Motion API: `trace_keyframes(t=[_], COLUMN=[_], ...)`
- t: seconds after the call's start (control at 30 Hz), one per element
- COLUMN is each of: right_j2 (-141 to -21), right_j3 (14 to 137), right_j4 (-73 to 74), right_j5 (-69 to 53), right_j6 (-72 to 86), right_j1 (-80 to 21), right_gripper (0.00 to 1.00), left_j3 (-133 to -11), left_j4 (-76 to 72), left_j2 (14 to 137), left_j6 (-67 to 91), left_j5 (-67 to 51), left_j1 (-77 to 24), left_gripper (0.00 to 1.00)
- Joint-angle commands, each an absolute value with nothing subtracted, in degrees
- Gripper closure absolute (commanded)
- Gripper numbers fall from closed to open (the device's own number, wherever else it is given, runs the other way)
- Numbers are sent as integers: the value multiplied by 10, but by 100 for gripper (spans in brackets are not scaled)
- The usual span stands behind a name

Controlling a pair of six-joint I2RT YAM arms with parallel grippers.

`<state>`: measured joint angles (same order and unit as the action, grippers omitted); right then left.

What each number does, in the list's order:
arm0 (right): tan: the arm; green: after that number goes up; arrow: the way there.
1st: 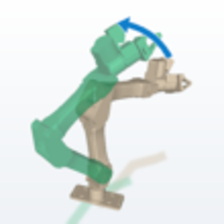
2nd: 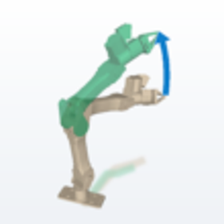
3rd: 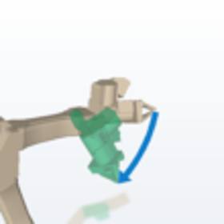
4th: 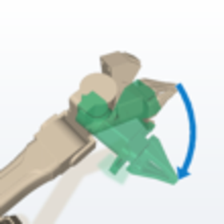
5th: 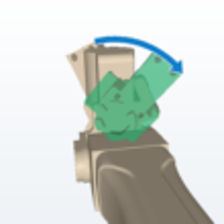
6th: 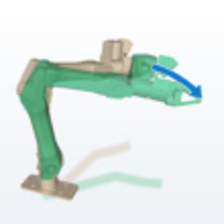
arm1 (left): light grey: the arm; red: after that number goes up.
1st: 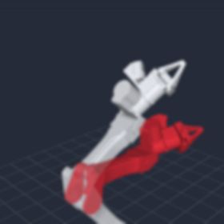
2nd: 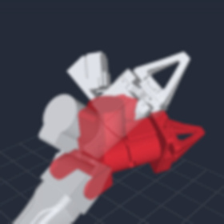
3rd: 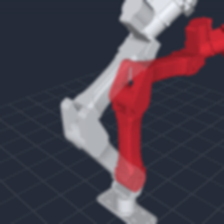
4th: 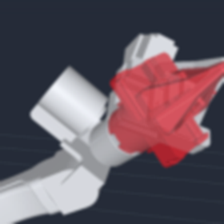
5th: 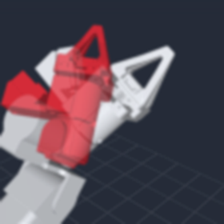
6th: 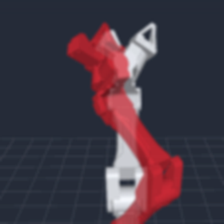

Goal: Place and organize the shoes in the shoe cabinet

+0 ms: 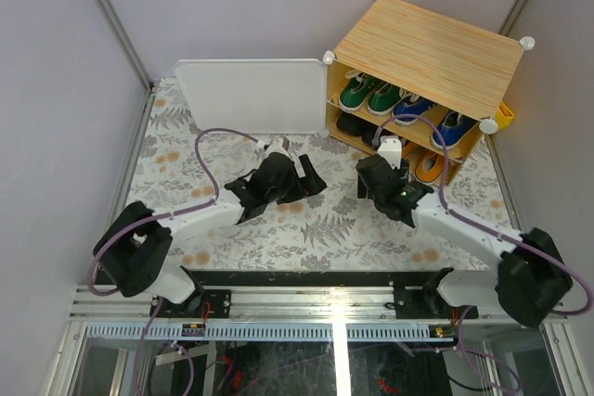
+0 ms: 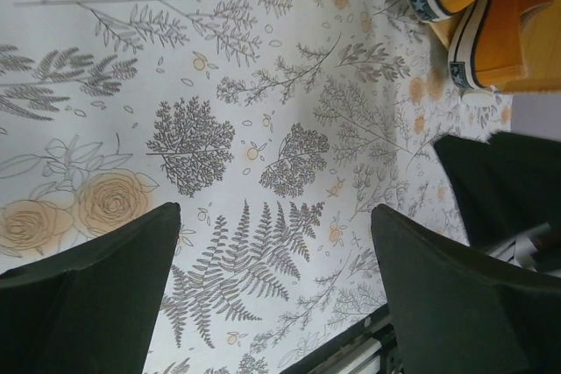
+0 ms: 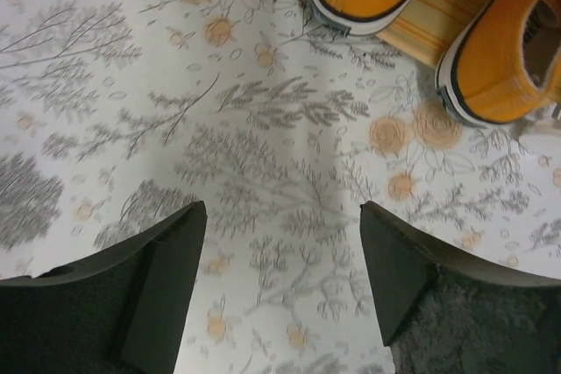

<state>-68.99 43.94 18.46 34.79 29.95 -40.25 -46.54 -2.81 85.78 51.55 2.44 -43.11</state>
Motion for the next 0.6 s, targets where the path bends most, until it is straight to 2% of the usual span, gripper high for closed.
trace_keyframes(t=[0.0,0.2,0.47,0.5,0.57], right_j2=[-764,-882,-973,-984,-1004], right_j3=[444,490,531,538,555], right_j4=[38,-33,-83,-84,-79], right_j5=[370,367,366,372,396], right_j6=[247,147,68,57,29], right_j1=[-374,-370,-347,-342,-337], right_gripper=[21,17,19,21,38], left_j3=[-445,-409,-394,-395,-393], left_j4=[-29,-42,-47,-47,-49], left_j2=[814,782,775,776,779], left_j6=[461,450,437,435,433], left_j5=[64,73,93,94,95], left_j1=[-430,-420,-407,-406,-402], left_gripper=[10,8,8,8,8])
